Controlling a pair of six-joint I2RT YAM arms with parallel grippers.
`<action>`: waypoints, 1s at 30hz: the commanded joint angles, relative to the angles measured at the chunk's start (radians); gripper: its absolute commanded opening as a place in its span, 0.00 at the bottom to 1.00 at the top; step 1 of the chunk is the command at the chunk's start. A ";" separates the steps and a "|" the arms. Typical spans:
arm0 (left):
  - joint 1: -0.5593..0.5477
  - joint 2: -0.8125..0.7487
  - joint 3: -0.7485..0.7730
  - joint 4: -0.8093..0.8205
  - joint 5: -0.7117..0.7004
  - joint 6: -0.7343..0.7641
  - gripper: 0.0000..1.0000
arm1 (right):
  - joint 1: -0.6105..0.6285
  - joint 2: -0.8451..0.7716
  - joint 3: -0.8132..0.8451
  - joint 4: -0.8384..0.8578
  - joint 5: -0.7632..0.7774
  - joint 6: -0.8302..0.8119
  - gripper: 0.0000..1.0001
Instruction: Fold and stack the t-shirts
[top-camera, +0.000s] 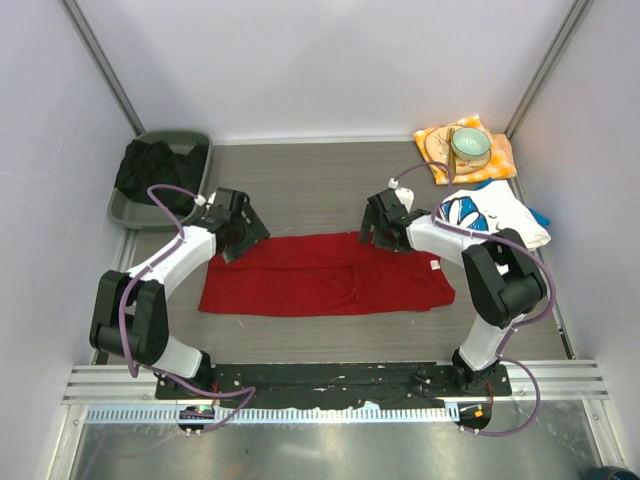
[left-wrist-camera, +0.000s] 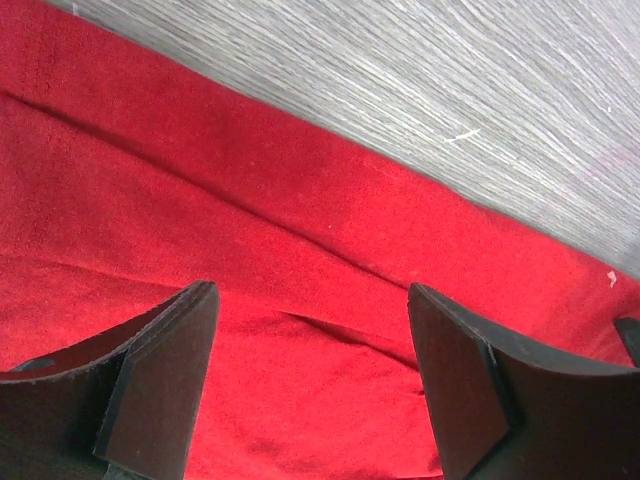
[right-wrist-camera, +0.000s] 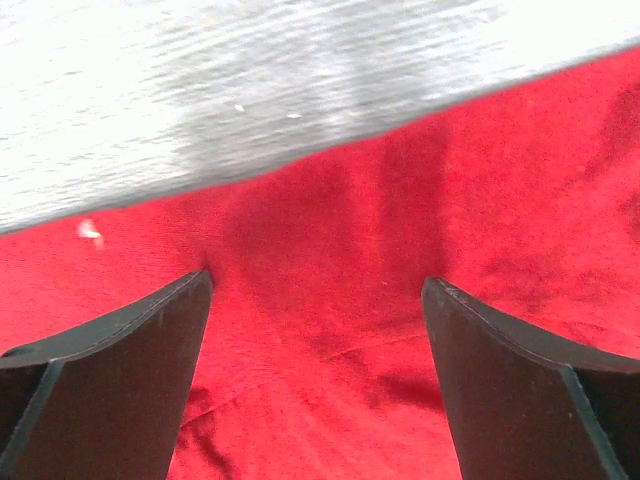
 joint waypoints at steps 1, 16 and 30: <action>-0.002 0.026 -0.005 0.019 -0.009 0.012 0.80 | 0.006 -0.001 0.058 0.075 -0.073 0.012 0.91; -0.002 -0.061 -0.048 -0.001 -0.172 -0.044 0.81 | 0.187 0.169 0.281 0.144 -0.424 -0.031 0.89; 0.011 -0.153 -0.076 -0.016 -0.219 -0.065 0.81 | 0.247 0.249 0.304 0.163 -0.535 -0.039 0.88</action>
